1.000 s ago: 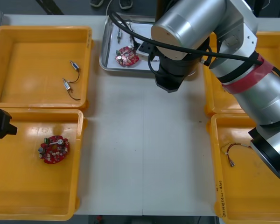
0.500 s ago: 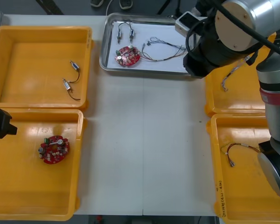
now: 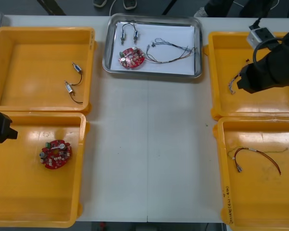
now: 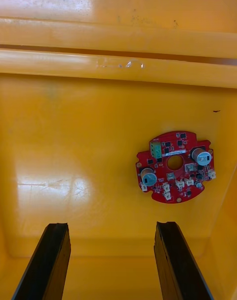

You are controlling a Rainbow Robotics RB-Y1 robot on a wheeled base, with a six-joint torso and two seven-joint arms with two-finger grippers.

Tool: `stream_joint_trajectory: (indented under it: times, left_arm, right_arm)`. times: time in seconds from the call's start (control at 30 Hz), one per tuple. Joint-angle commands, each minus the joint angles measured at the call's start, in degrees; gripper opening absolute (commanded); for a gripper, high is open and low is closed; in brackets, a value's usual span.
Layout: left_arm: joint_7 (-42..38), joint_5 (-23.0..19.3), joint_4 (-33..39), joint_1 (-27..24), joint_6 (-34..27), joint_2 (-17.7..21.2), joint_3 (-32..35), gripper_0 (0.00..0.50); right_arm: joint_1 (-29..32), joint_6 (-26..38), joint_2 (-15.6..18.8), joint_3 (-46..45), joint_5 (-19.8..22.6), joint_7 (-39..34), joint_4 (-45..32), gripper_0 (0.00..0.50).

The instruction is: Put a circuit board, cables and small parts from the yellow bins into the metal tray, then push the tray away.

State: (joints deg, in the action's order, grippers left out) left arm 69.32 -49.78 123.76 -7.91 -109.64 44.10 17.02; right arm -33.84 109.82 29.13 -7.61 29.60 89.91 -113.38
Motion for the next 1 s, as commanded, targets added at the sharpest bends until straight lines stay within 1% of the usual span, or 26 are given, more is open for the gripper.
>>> stream_joint_trajectory:
  times: [0.03, 0.07, 0.13, 0.27, 0.37, 0.73, 0.8, 0.87, 1.0]
  left_arm:
    - [3.54, -0.50, 1.66, 0.96, -0.36, 2.30, 1.61, 0.500]
    - [3.54, -0.50, 1.66, 0.96, -0.36, 2.30, 1.61, 0.500]
    - [3.54, -0.50, 1.66, 0.96, -0.36, 2.30, 1.61, 0.500]
    - [3.54, -0.50, 1.66, 0.96, -0.36, 2.30, 1.61, 0.500]
    - [3.54, -0.50, 1.66, 0.96, -0.36, 2.30, 1.61, 0.500]
    - [3.54, -0.50, 1.66, 0.96, -0.36, 2.30, 1.61, 0.500]
    - [3.54, -0.50, 1.66, 0.96, -0.36, 2.30, 1.61, 0.500]
    - [3.54, -0.50, 1.66, 0.96, -0.36, 2.30, 1.61, 0.500]
    - [3.54, -0.50, 1.66, 0.96, -0.36, 2.30, 1.61, 0.500]
  right_arm:
    - [5.10, 0.18, 5.23, -4.61, 1.42, -2.29, -4.92, 0.500]
    - [5.63, 0.18, 5.50, -5.14, 1.68, -2.29, -5.19, 0.500]
    - [7.65, 0.18, 6.73, -7.33, 3.88, -2.46, -5.63, 0.500]
    - [11.25, 0.18, 7.61, -12.17, 7.49, -2.64, -5.80, 0.500]
    - [13.54, 0.18, 8.22, -13.57, 8.01, -2.73, -6.33, 0.500]
    - [21.71, 0.18, 8.31, -16.30, 9.33, -4.13, -11.78, 0.500]
    - [22.85, 0.18, 8.31, -16.91, 10.56, -4.31, -12.13, 0.500]
    - [24.17, 0.18, 8.31, -18.23, 13.11, -4.66, -12.13, 0.500]
    - [25.32, 0.18, 8.31, -19.55, 14.60, -5.10, -12.31, 0.500]
